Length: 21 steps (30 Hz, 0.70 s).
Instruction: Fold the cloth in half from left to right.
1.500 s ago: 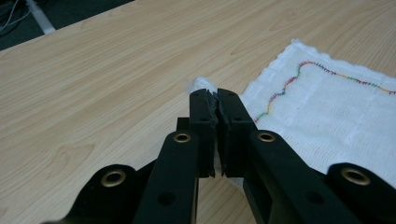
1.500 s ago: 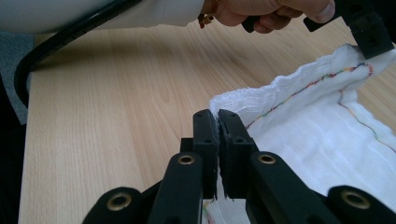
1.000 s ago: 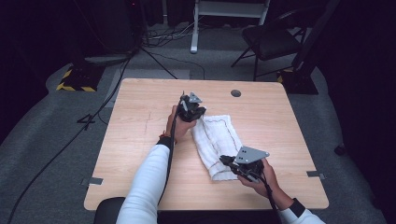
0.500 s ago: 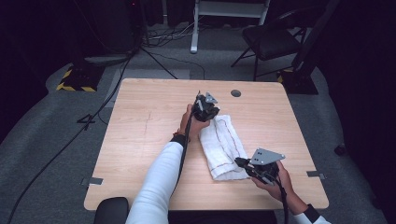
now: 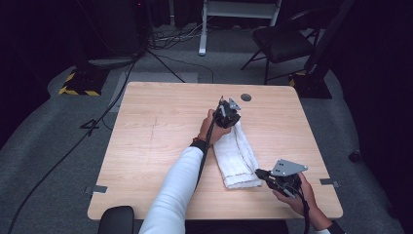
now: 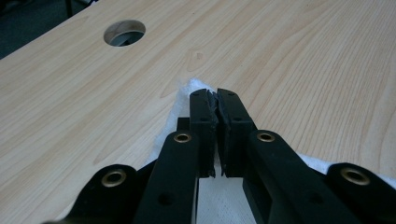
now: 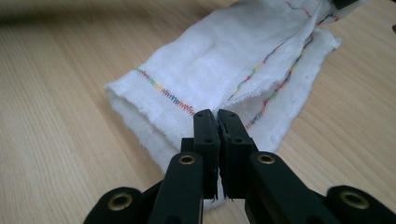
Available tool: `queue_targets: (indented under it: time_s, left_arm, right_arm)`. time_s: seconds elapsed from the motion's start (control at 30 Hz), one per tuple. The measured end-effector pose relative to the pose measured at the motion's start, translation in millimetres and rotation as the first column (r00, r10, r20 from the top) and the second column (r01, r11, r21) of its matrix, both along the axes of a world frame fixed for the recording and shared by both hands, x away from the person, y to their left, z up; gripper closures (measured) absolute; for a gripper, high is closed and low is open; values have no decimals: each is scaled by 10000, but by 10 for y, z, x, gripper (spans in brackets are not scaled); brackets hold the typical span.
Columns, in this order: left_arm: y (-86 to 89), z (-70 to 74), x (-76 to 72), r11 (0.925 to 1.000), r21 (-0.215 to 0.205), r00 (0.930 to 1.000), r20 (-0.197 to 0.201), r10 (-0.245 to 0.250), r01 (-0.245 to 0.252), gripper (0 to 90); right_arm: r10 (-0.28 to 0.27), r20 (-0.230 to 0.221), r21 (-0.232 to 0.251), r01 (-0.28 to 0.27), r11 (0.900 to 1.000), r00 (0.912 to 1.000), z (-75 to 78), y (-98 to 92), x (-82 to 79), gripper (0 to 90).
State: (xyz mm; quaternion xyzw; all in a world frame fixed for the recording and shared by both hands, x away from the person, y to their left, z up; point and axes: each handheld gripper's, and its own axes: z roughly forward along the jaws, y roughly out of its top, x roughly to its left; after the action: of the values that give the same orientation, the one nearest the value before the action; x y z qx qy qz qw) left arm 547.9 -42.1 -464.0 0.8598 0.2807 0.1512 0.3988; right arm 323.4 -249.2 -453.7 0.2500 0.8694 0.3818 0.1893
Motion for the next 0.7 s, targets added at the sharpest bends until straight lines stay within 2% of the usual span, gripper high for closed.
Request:
queue_targets:
  time_s: [0.1,0.23,0.27,0.33,0.37,0.4,0.5,0.57,0.6,0.63,0.67,0.7]
  left_arm:
    - [-78,-41,-10,10000,6,10000,19,-23,23,840]
    - [-82,6,-81,9998,-162,9999,51,-126,127,732]
    - [-62,29,-107,9995,-238,9998,31,-190,190,698]
    - [-10,76,-174,9997,-139,9997,92,-212,214,561]
    - [-10,76,-174,9997,-139,9997,92,-212,214,489]
    - [68,123,-258,9997,-16,9997,105,-240,240,398]
    - [191,188,-418,9994,158,9994,130,-324,322,282]
    - [285,221,-580,9974,156,9974,118,-708,706,261]
    - [285,221,-580,9974,156,9974,118,-708,706,252]
    - [360,232,-770,9926,442,9934,131,-1135,1128,234]
    - [391,226,-856,9900,512,9912,97,-1322,1316,235]
    - [391,226,-856,9900,512,9912,97,-1322,1316,234]
  right_arm:
    - [30,-144,-179,-33,9998,9999,-47,-41,-23,870]
    - [-114,-373,-399,99,9992,9992,-116,-110,-28,833]
    - [-166,-408,-421,149,9990,9990,-127,-125,-29,808]
    - [-262,-468,-396,244,9989,9986,-142,-153,-23,695]
    - [-262,-468,-396,244,9989,9986,-142,-153,-23,695]
    - [-261,-554,-321,243,9992,9981,-145,-178,-10,592]
    - [-397,-500,-56,394,9992,9980,-113,-219,14,526]
    - [-492,-448,242,503,9984,9978,-79,-243,36,496]
    - [-492,-448,242,503,9984,9978,-79,-243,36,496]
    - [-693,-287,358,703,9969,9972,-52,-251,90,462]
    - [-667,-259,351,676,9971,9974,-48,-247,114,452]
    - [-687,-192,333,693,9970,9975,-48,-236,147,447]
